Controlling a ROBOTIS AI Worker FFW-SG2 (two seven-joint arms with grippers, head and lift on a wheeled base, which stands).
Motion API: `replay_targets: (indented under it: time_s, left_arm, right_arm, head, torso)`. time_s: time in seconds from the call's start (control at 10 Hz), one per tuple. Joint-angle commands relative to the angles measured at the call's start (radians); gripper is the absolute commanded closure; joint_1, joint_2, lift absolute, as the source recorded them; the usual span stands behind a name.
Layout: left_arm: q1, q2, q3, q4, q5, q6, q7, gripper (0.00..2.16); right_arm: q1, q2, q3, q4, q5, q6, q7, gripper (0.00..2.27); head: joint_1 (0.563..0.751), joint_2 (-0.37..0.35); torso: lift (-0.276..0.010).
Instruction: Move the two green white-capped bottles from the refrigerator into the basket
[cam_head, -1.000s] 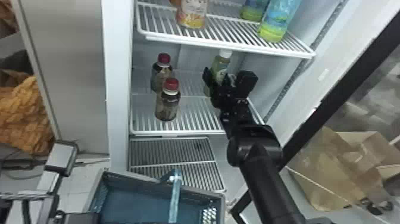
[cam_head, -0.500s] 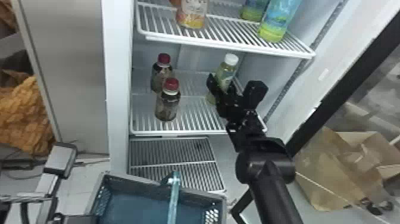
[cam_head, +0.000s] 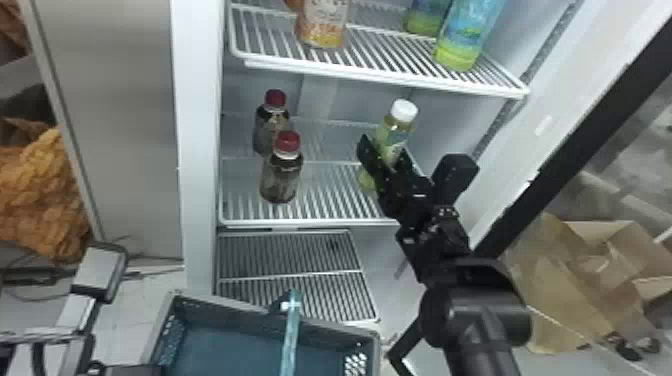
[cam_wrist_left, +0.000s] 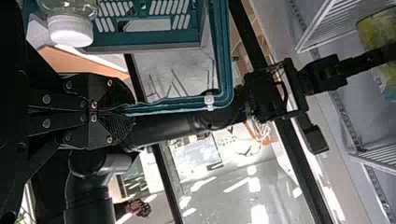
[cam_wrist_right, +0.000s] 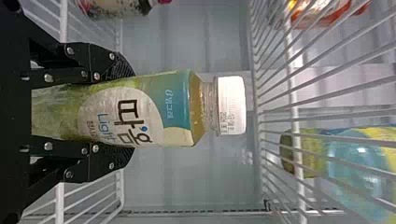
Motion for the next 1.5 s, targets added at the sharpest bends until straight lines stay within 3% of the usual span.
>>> replay_targets:
  time_s: [0.0,1.0,1.4]
  left_arm:
    - [0.000,0.000,0.002,0.000,-0.007,0.005,0.000,1.16]
    - [0.005,-0.003,0.010,-0.007,-0.010,0.005,0.000,1.16]
    - [0.005,-0.003,0.010,-0.007,-0.020,0.005,0.000,1.16]
  right_arm:
    - [0.074,0.001,-0.015,-0.117,-0.025,0.040,0.007,0.87]
    - [0.501,0.015,-0.033,-0.671,-0.113,0.270,0.085,0.87]
    - [0.611,0.031,-0.037,-0.804,-0.191,0.440,0.134,0.87]
  head:
    - [0.695,-0.350]
    - [0.695,-0.350]
    - [0.695,-0.350]
  torso:
    - [-0.263]
    - [-0.263]
    - [-0.263]
